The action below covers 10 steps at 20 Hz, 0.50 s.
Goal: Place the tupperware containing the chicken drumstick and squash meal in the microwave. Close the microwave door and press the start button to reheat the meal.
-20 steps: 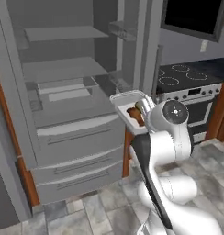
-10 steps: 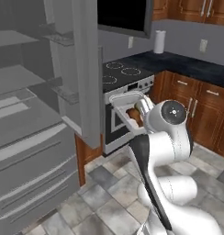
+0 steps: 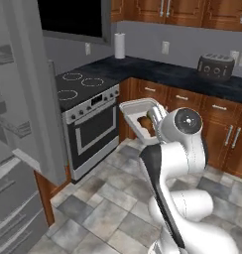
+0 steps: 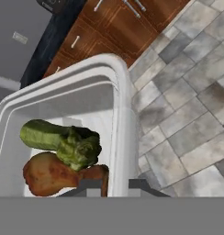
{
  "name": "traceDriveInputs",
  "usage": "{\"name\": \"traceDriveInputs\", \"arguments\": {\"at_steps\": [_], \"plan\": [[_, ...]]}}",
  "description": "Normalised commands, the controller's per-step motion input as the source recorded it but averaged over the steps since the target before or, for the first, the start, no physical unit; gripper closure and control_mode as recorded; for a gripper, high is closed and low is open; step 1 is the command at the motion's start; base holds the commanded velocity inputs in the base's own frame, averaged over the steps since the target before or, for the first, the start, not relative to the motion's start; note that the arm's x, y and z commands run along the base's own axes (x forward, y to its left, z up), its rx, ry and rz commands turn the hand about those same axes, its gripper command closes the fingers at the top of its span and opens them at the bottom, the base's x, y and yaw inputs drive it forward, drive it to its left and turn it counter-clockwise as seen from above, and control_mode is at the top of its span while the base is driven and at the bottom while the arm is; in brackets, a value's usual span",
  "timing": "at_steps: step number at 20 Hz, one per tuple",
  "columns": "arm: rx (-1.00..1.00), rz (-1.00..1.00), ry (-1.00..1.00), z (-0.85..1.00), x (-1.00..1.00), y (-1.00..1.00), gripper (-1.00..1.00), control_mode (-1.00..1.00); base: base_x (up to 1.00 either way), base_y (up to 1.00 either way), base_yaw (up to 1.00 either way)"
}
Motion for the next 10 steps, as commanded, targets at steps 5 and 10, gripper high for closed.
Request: {"name": "traceDriveInputs", "arguments": {"at_steps": [5, 10], "plan": [[0.0, 0.0, 0.0, 0.0, 0.0, 0.0, 1.0, 1.0, 0.66, -0.33, -0.32], [0.0, 0.0, 0.0, 0.0, 0.0, 0.0, 1.0, 1.0, 0.94, -0.17, -0.12]]}}
